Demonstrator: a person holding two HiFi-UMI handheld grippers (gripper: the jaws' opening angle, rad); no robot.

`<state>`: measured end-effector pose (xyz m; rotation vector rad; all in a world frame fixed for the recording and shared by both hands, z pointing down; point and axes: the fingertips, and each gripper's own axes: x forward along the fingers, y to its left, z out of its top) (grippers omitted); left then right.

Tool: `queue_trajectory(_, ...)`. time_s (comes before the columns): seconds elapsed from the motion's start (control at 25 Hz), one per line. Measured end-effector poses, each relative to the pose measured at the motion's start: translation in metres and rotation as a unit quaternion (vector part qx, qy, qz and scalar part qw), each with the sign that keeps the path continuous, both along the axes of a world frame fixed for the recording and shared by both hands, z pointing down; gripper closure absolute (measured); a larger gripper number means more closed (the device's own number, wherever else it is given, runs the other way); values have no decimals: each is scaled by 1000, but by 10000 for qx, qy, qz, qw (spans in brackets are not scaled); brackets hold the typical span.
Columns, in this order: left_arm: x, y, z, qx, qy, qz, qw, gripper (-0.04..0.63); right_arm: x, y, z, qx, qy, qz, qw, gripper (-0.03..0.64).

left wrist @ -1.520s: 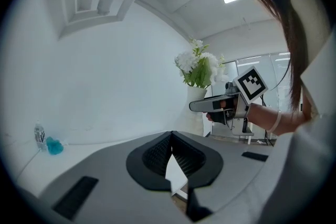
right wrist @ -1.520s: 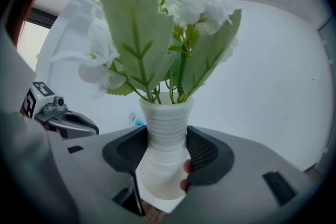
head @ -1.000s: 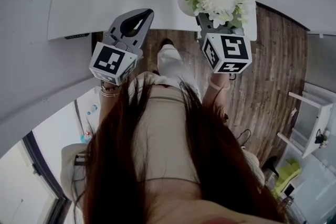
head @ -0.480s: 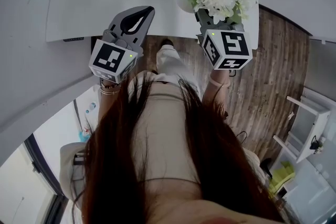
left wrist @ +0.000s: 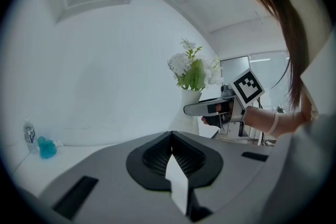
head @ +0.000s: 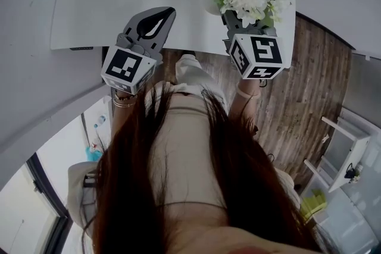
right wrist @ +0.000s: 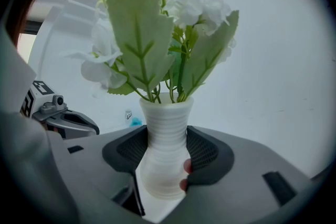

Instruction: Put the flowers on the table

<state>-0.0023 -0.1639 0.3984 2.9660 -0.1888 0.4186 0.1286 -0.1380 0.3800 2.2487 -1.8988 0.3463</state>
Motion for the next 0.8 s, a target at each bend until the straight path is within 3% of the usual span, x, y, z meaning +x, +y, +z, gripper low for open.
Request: queue_trajectory(0.8, 23, 1, -1, -35, -65, -59, 10000, 591, 9, -2, 6, -109, 205, -286, 9993, 371)
